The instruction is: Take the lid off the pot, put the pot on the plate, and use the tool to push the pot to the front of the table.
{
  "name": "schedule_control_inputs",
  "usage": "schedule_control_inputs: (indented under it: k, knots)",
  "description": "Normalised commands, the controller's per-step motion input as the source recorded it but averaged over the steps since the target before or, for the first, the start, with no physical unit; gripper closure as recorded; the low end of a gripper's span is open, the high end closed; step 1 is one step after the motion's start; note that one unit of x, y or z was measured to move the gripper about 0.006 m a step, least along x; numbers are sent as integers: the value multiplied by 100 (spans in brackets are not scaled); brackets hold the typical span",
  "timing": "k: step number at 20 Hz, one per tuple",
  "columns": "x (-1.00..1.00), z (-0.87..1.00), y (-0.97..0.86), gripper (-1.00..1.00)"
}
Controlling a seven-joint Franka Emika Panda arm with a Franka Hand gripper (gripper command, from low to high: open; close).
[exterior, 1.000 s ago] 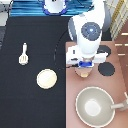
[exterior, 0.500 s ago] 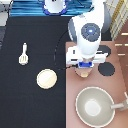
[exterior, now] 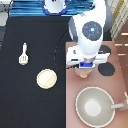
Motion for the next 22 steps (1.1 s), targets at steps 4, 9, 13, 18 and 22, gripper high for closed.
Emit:
schedule_control_inputs:
  k: [4, 9, 13, 18, 22]
  knots:
    - [-90, 76, -4, 100]
    - [-94, 50, 0, 100]
    - [-100, 26, 0, 100]
    - [-100, 1, -2, 100]
    - [-100, -27, -10, 100]
